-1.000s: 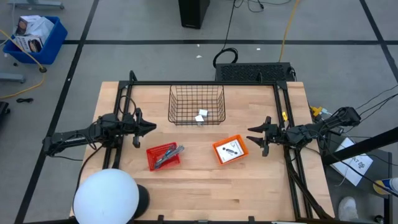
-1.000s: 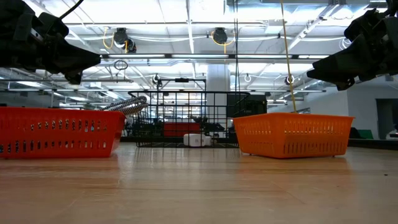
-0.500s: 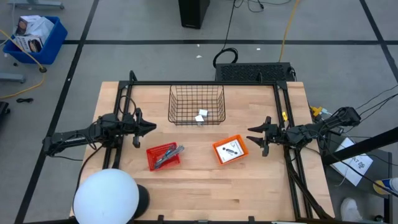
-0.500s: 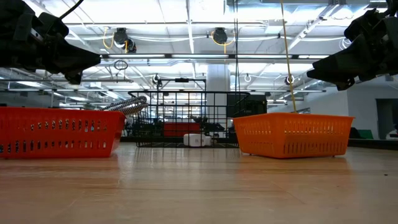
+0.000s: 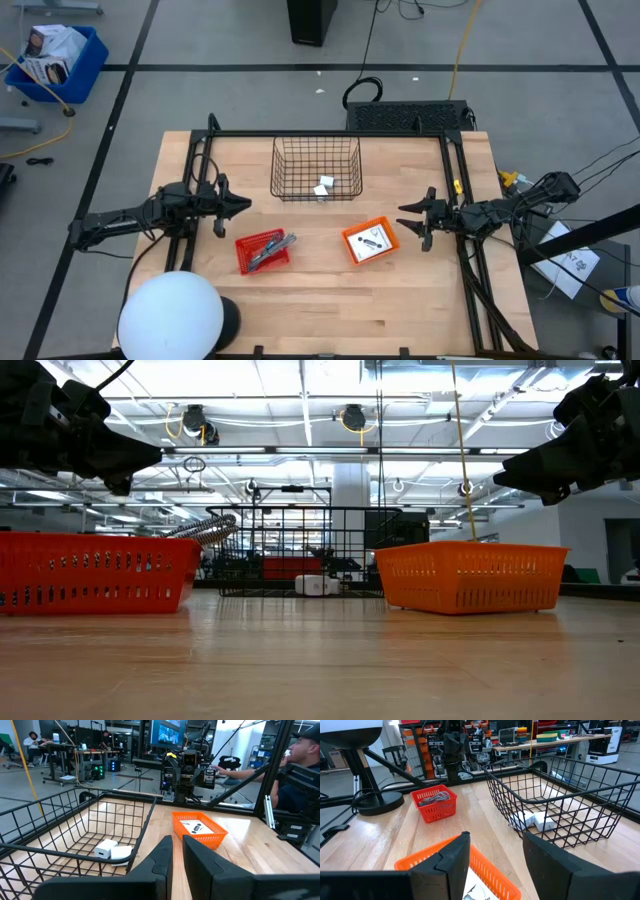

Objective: Pick and place items into bin
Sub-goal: Return to Home Position

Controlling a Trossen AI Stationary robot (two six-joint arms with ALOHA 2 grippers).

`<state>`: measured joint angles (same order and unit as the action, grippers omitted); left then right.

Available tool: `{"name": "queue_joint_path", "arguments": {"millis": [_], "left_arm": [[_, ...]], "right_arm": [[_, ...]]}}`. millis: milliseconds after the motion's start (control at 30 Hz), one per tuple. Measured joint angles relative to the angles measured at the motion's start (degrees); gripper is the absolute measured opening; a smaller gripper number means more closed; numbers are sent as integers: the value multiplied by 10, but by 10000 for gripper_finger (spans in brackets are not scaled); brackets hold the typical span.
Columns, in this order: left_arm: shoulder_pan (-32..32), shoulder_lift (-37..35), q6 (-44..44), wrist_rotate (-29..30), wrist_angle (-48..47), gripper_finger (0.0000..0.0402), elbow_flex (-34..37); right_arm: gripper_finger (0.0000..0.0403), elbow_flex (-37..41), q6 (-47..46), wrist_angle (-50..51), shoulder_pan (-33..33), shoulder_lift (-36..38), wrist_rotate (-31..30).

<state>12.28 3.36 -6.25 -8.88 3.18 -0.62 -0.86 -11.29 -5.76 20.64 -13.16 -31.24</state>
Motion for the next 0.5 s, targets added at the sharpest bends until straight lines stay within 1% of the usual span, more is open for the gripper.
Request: {"name": "queue_joint_path", "arguments": {"millis": [200, 500], "left_arm": [[0, 0, 0, 0, 0, 47, 0], [0, 0, 0, 0, 0, 47, 0]], "right_arm": [[172, 0, 0, 0, 0, 0, 0], [176, 0, 0, 0, 0, 0, 0]]}}
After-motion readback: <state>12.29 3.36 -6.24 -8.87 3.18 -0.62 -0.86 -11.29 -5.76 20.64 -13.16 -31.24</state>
